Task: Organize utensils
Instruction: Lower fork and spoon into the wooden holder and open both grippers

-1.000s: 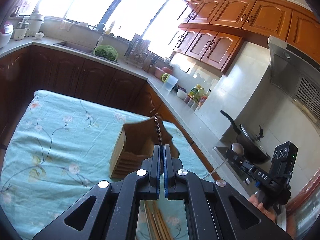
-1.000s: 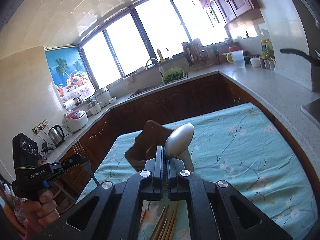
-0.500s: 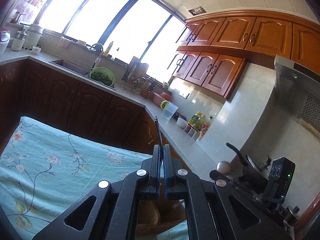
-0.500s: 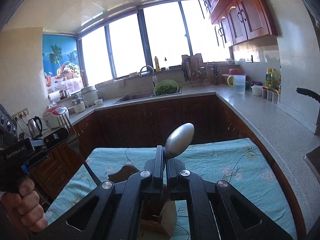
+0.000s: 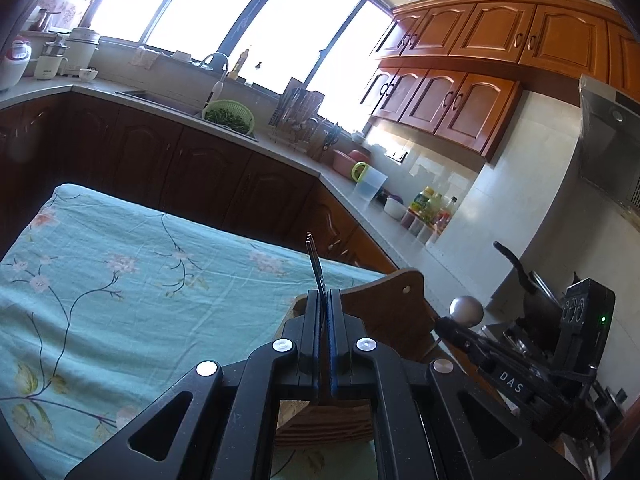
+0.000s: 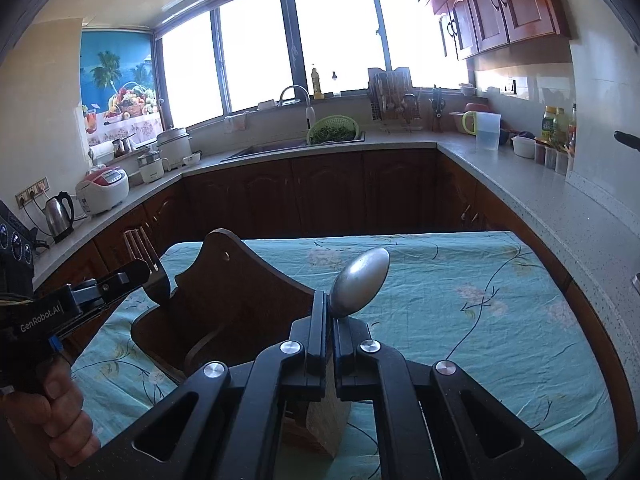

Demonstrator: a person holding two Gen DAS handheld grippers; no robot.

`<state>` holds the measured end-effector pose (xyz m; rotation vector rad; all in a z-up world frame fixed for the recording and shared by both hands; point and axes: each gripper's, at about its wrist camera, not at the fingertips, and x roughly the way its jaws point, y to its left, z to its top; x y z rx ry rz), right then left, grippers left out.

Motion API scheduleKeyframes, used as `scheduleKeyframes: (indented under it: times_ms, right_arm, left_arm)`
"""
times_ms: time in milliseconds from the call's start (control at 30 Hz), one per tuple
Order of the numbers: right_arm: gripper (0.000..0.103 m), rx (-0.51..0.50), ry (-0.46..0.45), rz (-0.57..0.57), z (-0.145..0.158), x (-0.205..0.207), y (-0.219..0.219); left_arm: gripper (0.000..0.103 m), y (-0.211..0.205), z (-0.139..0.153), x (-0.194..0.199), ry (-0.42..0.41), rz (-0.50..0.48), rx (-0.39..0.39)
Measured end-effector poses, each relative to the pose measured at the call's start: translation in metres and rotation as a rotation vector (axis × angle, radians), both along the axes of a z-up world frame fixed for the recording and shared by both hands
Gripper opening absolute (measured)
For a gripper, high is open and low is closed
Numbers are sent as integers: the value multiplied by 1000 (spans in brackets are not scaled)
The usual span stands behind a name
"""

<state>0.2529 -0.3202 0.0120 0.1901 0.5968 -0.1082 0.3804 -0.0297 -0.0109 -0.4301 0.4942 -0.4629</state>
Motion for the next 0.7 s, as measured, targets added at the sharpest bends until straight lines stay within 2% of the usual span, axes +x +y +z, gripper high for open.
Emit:
scheduleKeyframes:
  times_ms: [167, 400, 533, 567, 600, 633, 667, 700]
  right_arm:
    - [2, 17, 5, 0, -1, 1, -2]
    - [2, 30, 8, -2, 0, 3, -5]
    - [7, 56, 5, -10, 3, 0, -9]
    - [11, 67, 1, -15, 4, -2, -11]
    - [25, 80, -6, -21, 6, -5, -13]
    - [33, 96, -17, -25, 8, -8, -16]
    - [46, 110, -30, -30, 11, -12, -18]
    - [52, 120, -40, -40, 14, -16, -20]
  left_arm:
    - [1, -4, 13, -2, -7, 3, 8]
    - [1, -5, 13, -1, 1, 9, 13]
    - [2, 0, 13, -6, 11, 3, 17]
    - [4, 3, 14, -7, 10, 1, 15]
    - [9, 5, 15, -9, 8, 0, 13]
    - [17, 6, 18, -11, 4, 2, 11]
    - [21, 10, 18, -15, -1, 8, 7]
    - [26, 13, 19, -18, -3, 15, 2]
